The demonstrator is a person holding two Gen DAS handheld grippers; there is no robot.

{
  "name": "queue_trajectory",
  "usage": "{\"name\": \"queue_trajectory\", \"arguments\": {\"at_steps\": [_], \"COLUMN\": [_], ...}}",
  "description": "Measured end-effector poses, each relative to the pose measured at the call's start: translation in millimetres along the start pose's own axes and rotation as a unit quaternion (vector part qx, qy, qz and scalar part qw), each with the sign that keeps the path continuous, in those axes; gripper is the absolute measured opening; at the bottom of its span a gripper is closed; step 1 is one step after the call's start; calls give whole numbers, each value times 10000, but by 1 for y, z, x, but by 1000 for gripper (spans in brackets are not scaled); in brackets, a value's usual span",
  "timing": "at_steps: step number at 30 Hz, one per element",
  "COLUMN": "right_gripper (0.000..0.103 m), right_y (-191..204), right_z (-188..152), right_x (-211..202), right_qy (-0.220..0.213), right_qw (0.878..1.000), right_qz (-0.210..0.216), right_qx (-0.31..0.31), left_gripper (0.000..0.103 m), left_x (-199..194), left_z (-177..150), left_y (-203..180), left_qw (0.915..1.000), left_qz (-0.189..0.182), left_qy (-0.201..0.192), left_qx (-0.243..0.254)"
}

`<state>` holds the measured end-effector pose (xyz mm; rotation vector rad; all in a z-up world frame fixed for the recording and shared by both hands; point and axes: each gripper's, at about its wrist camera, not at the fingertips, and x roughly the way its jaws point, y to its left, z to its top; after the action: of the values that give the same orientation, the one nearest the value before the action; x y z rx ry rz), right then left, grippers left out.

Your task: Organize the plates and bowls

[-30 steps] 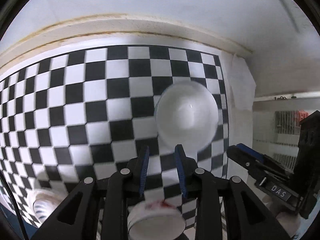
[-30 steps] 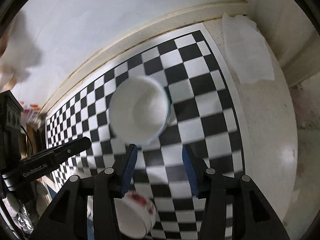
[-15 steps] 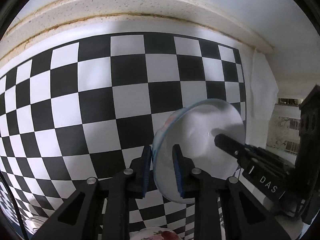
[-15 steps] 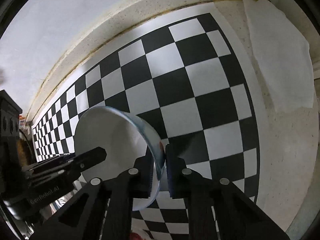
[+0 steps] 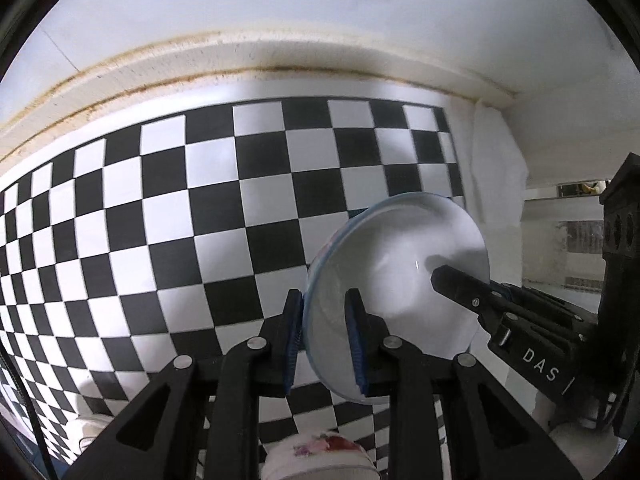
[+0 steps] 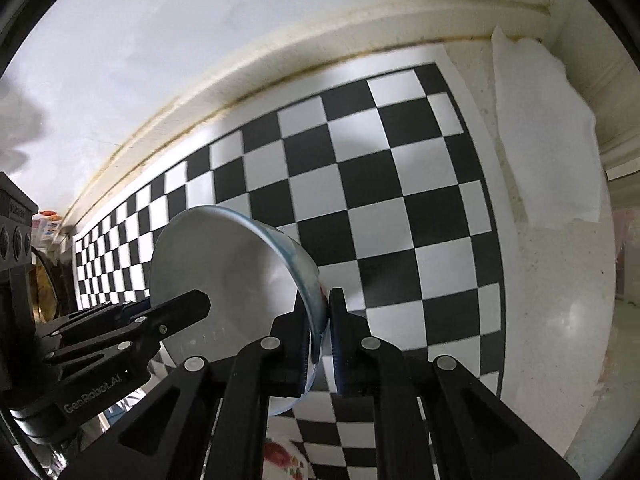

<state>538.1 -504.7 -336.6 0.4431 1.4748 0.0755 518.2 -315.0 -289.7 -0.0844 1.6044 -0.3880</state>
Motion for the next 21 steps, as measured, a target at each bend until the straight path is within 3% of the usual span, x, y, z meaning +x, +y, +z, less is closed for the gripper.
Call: {"name": "queue_trajectory", "arguments": {"at_steps": [13,21], "right_gripper": [11,11], "right_y": [33,36], "right_z": [-71,-148], "right_x": [-77,-79], "right_qy": [-412,-255], "right_qw": [9986,9987], "right_qz": [138,153], "right_qx": [-314,-403], "left_gripper": [19,19], "left_x": [-73,-69], "left_z": [-71,-135], "left_y": [-7,5], "left_qw": [9991,9995], "left_qz": [-198,-254], "left_qy": [-322,-133], "left_qx": [197,132]}}
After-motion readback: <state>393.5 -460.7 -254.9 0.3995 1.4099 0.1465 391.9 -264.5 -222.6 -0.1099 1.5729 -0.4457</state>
